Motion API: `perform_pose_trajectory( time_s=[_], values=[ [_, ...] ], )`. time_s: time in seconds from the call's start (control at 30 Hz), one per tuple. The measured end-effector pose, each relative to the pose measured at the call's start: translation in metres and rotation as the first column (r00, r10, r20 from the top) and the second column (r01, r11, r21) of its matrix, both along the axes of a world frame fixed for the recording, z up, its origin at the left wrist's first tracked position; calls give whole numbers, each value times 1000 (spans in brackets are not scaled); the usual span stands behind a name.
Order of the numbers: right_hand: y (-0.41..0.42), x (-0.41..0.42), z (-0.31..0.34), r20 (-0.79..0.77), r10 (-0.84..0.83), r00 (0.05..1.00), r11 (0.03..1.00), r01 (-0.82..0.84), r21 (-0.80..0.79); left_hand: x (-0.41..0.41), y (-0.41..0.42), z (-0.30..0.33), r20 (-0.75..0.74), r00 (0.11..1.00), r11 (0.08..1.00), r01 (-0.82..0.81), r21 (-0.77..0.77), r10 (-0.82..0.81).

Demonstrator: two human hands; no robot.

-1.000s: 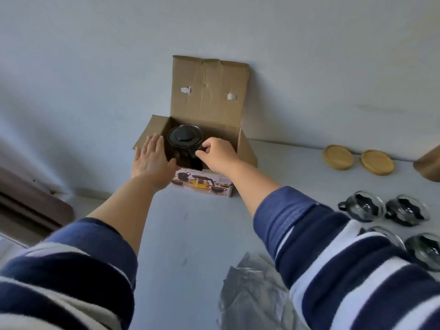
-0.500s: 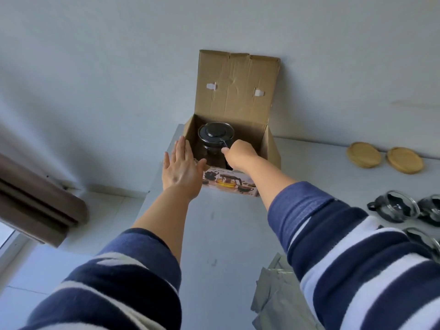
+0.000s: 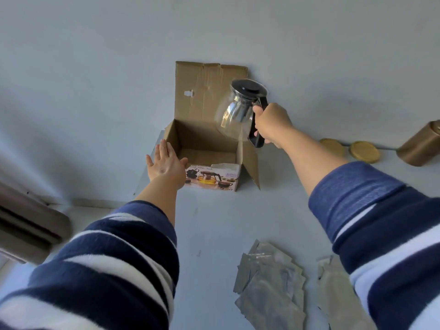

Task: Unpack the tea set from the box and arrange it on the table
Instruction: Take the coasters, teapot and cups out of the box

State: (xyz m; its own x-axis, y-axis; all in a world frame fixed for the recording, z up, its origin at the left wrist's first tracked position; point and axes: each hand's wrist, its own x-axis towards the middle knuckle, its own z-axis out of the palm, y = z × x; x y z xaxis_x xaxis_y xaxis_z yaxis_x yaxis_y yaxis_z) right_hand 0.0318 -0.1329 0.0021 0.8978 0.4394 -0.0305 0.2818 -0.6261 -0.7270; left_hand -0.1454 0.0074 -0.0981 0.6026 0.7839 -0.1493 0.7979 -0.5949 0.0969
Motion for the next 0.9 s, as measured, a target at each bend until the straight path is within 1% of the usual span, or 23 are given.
perform_pose_trajectory(
  time_s=[0.17, 0.33, 0.53, 0.9],
  values=[
    [-40, 27, -6, 34, -184, 982, 983, 184, -12, 1, 0, -3, -34, 999, 999, 24, 22, -23],
    [-66, 35, -41, -3, -310, 951, 950, 310, -31, 4, 0, -13, 8, 1000, 998, 0, 56, -1],
    [-79, 47, -88, -89, -388, 918, 921, 383, -66, 7, -2, -27, 132, 991, 993, -40, 109, 26],
    [-93, 66, -118, -108, -472, 875, 881, 463, -98, 7, -1, -37, 209, 978, 985, -34, 172, -3]
  ],
)
